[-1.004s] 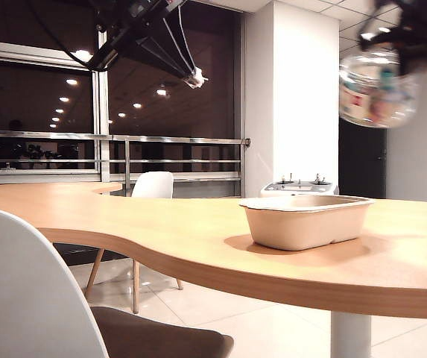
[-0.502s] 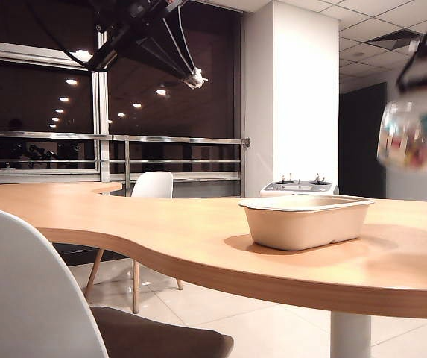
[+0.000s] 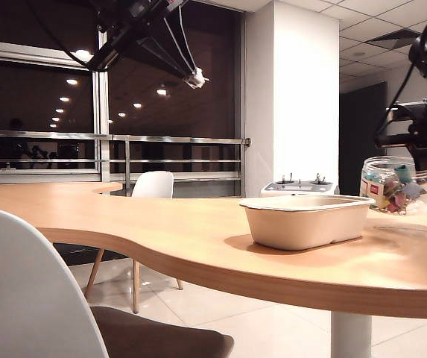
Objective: Pick up the box filled with clips, pour some clips from it into the rectangular paper box, and then put the clip box back on the table.
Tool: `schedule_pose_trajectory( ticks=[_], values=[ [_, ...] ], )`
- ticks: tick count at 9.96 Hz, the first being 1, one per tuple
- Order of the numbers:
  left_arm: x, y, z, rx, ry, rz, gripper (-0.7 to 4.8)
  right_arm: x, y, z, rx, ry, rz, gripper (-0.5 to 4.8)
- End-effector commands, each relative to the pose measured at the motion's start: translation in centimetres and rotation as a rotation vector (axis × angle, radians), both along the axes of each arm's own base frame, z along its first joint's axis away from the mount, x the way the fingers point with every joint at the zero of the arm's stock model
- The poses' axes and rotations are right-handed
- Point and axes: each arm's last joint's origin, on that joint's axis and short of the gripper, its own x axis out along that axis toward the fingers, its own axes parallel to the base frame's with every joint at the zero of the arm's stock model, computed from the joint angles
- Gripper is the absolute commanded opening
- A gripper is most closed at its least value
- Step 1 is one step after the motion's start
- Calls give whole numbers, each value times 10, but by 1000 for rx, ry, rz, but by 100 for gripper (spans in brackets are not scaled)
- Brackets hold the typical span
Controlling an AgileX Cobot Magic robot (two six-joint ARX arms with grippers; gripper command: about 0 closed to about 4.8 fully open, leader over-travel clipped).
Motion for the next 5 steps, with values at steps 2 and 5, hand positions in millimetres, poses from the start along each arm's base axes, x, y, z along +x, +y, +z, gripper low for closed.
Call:
schedule_pose_trajectory(
  ticks=[2,5],
  values=[
    [0,0,3,-16,-15,-3,-5,1,0,-1,11,11,-1,158],
    [0,0,4,-15,-18,-2,-6,2,0,46,2,-88,-5,145]
  ],
)
